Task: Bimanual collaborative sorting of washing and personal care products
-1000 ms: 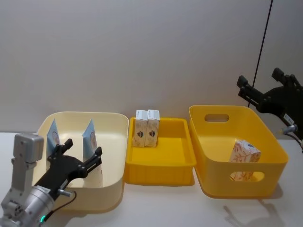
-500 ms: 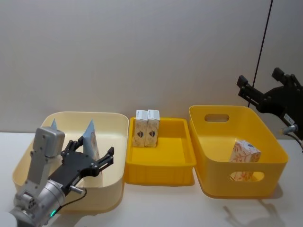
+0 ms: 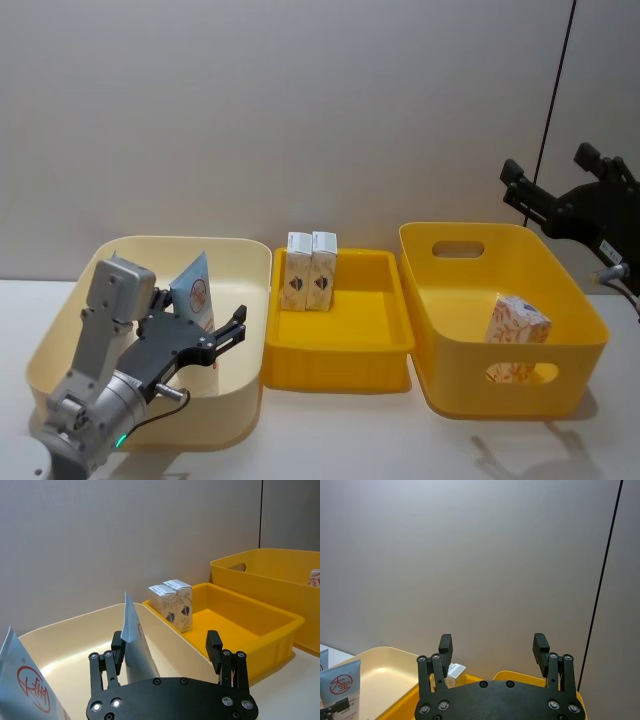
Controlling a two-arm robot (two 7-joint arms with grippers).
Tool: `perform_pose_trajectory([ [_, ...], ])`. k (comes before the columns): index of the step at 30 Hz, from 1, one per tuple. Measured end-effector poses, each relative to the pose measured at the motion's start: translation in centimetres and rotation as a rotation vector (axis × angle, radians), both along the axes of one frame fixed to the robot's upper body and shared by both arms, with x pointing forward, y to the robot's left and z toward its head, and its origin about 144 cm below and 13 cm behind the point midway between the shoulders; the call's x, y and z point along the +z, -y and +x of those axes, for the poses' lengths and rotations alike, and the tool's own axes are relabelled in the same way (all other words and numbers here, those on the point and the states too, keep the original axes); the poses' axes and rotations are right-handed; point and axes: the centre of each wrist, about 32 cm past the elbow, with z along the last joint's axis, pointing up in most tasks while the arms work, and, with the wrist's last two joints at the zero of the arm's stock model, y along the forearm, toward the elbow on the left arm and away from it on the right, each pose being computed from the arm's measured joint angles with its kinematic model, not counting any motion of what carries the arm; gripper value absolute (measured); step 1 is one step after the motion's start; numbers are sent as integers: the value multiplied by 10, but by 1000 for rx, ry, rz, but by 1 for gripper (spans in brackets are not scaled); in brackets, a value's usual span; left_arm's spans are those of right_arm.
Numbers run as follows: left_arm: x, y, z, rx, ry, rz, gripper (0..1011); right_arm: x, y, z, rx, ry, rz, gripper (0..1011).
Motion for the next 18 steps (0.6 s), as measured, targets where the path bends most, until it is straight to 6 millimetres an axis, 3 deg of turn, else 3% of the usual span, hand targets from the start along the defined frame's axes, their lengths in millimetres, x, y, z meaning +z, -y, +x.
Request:
perform_pose_trajectory([
  [3,1,1,1,3,2,5,992,0,0,0,0,0,0,1001],
  [10,2,2,1,8,5,14,858,0,0,0,0,0,0,1001],
  [18,3,2,2,13,7,20,570,0,0,0,0,0,0,1001],
])
